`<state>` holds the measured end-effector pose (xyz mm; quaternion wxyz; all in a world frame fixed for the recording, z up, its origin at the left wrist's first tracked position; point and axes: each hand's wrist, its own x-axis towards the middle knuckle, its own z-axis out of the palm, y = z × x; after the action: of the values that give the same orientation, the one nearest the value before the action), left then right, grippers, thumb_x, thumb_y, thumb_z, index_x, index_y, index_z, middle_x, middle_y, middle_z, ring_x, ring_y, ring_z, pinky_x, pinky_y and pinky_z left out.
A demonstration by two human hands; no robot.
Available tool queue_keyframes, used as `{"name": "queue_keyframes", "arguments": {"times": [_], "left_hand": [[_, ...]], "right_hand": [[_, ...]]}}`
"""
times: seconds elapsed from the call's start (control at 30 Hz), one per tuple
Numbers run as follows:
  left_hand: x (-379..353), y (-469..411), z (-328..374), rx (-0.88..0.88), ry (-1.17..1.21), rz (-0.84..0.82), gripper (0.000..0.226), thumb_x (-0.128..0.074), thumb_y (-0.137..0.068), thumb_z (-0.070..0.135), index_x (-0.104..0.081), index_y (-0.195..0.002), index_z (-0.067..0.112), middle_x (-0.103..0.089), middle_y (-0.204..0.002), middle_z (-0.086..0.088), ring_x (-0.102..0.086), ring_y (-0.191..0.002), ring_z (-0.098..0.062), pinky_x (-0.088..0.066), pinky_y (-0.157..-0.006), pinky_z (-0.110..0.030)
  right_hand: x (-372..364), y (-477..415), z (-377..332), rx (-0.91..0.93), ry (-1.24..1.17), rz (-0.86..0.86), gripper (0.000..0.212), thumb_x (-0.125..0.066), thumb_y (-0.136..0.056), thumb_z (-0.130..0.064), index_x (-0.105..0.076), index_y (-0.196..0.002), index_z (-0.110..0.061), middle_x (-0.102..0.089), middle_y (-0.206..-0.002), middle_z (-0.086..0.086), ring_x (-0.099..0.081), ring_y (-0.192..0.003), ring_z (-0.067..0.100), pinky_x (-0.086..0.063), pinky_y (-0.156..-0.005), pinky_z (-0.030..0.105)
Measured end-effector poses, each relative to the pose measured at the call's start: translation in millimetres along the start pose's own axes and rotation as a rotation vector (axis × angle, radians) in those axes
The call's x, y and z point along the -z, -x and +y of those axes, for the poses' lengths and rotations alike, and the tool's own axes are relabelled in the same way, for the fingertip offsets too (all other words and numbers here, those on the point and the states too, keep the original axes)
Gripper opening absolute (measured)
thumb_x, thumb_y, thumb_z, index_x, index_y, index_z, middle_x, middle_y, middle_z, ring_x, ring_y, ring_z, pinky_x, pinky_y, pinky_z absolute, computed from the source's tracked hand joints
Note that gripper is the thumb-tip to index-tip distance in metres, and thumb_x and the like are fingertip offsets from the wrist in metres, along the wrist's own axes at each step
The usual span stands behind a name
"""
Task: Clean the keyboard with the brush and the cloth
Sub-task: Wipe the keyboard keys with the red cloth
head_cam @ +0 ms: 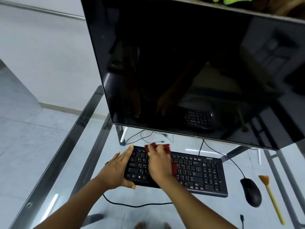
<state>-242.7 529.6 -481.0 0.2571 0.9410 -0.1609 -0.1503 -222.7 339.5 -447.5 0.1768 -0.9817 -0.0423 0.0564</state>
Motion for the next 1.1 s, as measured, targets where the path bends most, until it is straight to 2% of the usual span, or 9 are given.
{"name": "queue_keyframes", "arguments": {"times": [0.13,0.23,0.43,0.57,0.7,0.87,0.93,1.03,1.1], "left_hand": [[1,1,3,-0.003,0.003,0.006,0.144,-0.071,-0.050,0.077,0.021,-0.148,0.027,-0.003,-0.160,0.010,-0.011,-0.145,-0.005,-0.004,-0.120,-0.033],[2,2,3,0.017,0.014,-0.003,0.146,-0.071,-0.048,0.078,0.020,-0.149,0.026,-0.011,-0.160,0.009,-0.014,-0.145,-0.006,-0.004,-0.121,-0.034],[-1,2,0,0.002,0.002,0.001,0.146,-0.071,-0.050,0.077,0.023,-0.148,0.024,-0.004,-0.161,0.008,-0.007,-0.146,-0.004,-0.001,-0.120,-0.032],[1,2,0,-0.007,0.012,0.005,0.146,-0.070,-0.049,0.080,0.020,-0.149,0.023,-0.004,-0.161,0.008,-0.005,-0.146,-0.004,0.000,-0.120,-0.032],[1,3,3,-0.010,0.024,0.013,0.146,-0.062,-0.047,0.086,0.017,-0.150,0.020,-0.005,-0.161,0.006,-0.007,-0.147,-0.007,0.002,-0.118,-0.032],[0,3,0,-0.005,0.025,-0.005,0.147,-0.068,-0.048,0.081,0.020,-0.149,0.022,-0.009,-0.161,0.006,-0.011,-0.146,-0.006,-0.004,-0.121,-0.036],[1,3,1,0.002,0.048,-0.003,0.147,-0.070,-0.048,0.080,0.018,-0.150,0.022,-0.013,-0.160,0.006,-0.014,-0.146,-0.007,-0.005,-0.121,-0.038],[1,4,2,0.012,0.052,0.005,0.147,-0.072,-0.048,0.077,0.017,-0.150,0.022,-0.017,-0.159,0.007,-0.015,-0.145,-0.006,-0.003,-0.121,-0.037],[0,5,1,0.012,0.048,0.006,0.147,-0.073,-0.048,0.076,0.018,-0.150,0.021,-0.016,-0.159,0.006,-0.014,-0.145,-0.006,-0.003,-0.121,-0.036]], "right_hand": [[-13,-8,-19,0.242,0.024,-0.085,0.046,-0.044,-0.099,-0.023,-0.035,-0.144,-0.024,-0.045,-0.125,0.008,-0.053,-0.098,0.032,-0.045,-0.086,0.038],[0,-8,27,0.106,0.069,-0.041,0.044,-0.044,-0.099,-0.020,-0.041,-0.142,-0.028,-0.050,-0.114,0.003,-0.053,-0.084,0.018,-0.050,-0.074,0.028],[-9,15,-7,0.069,0.022,-0.086,0.052,-0.046,-0.096,-0.019,-0.032,-0.146,-0.030,-0.045,-0.125,0.002,-0.049,-0.104,0.027,-0.044,-0.093,0.036],[0,17,8,0.311,-0.035,-0.150,0.029,-0.046,-0.091,-0.058,-0.057,-0.098,-0.032,-0.062,-0.093,-0.012,-0.058,-0.079,0.007,-0.046,-0.070,0.030],[6,5,46,-0.044,0.020,0.053,0.048,-0.052,-0.094,-0.015,-0.046,-0.139,-0.030,-0.055,-0.112,0.002,-0.055,-0.083,0.019,-0.054,-0.082,0.036],[-1,34,3,0.471,-0.054,-0.287,0.017,-0.049,-0.097,-0.038,-0.049,-0.111,-0.048,-0.052,-0.101,-0.003,-0.049,-0.090,0.021,-0.040,-0.073,0.032],[1,20,13,0.468,0.019,-0.172,0.013,-0.046,-0.092,-0.057,-0.053,-0.091,-0.046,-0.058,-0.094,-0.005,-0.055,-0.086,0.018,-0.039,-0.065,0.031],[-1,-3,22,0.095,0.034,0.011,0.037,-0.049,-0.097,-0.026,-0.048,-0.133,-0.035,-0.056,-0.111,-0.001,-0.060,-0.098,0.024,-0.051,-0.081,0.037],[-8,3,3,0.164,0.014,0.023,0.049,-0.050,-0.096,-0.014,-0.040,-0.142,-0.023,-0.051,-0.121,0.002,-0.057,-0.105,0.024,-0.048,-0.091,0.038]]}}
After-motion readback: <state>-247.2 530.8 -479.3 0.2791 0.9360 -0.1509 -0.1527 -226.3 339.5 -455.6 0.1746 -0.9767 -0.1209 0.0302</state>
